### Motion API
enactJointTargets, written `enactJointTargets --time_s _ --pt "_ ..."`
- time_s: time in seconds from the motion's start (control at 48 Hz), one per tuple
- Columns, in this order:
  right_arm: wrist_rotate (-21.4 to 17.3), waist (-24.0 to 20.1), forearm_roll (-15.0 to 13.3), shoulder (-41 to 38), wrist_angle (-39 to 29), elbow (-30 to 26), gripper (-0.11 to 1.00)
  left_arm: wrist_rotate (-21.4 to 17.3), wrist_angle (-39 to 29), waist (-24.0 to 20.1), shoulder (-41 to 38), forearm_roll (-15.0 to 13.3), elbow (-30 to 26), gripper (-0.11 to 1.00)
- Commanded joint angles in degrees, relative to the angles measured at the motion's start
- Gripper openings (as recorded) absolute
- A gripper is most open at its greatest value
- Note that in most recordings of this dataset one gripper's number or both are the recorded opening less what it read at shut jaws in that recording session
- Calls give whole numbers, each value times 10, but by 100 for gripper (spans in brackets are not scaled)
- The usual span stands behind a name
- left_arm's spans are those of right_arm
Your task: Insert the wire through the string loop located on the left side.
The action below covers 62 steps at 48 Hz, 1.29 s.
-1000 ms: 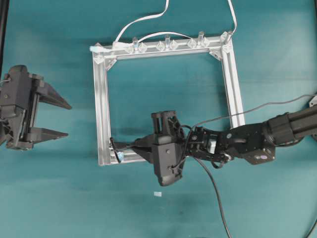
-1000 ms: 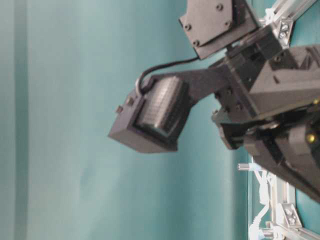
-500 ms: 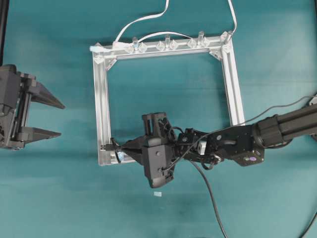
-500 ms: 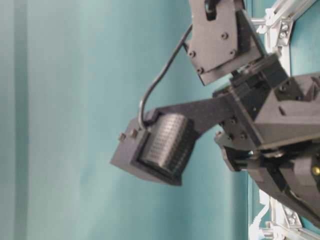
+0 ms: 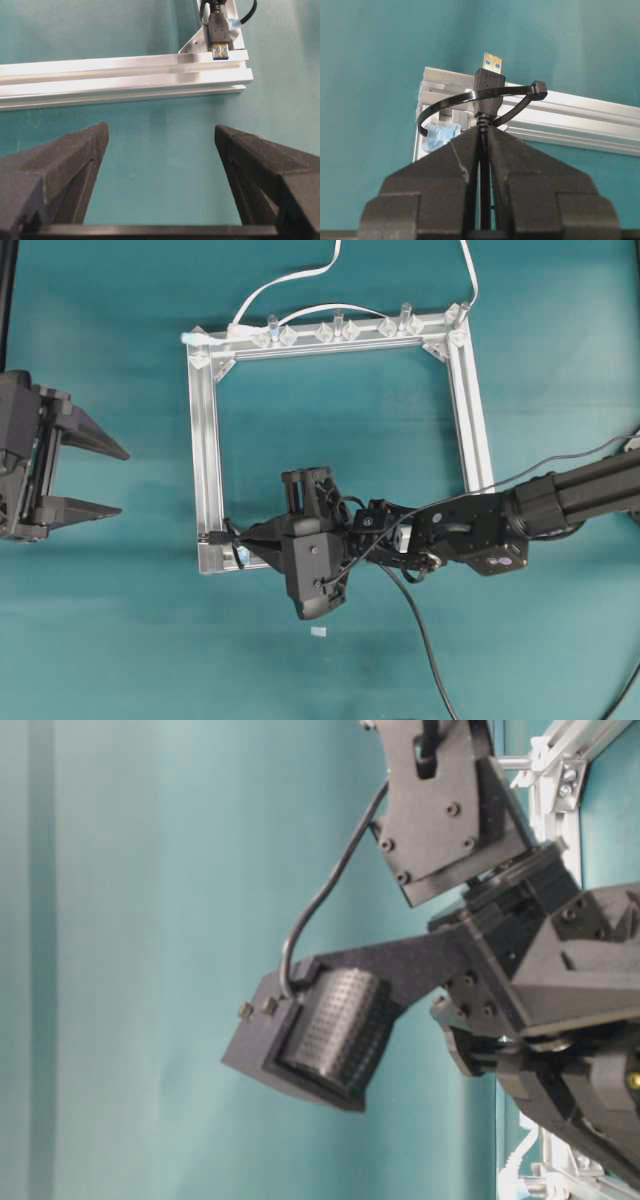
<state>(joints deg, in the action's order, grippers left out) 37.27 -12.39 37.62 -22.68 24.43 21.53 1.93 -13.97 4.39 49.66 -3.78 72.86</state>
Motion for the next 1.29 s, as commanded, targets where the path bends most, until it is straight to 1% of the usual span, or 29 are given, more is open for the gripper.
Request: enactJointTargets --time_s 0.0,0.25,0.375,0.708,0.833,1.271 --pt "1 2 -2 12 2 -13 7 4 3 2 -3 2 -7 86" --pt "1 2 -3 12 3 -13 7 6 4 2 -5 0 -14 86" --pt "1 2 -6 13 3 -13 7 11 4 11 -11 1 -20 86" --pt "1 2 -10 12 2 -13 7 67 3 74 -36 1 -24 86" --pt "1 2 -10 12 4 -13 7 84 4 87 -47 1 -29 86" --pt "2 2 -9 12 6 -13 7 89 3 90 -54 1 -33 86"
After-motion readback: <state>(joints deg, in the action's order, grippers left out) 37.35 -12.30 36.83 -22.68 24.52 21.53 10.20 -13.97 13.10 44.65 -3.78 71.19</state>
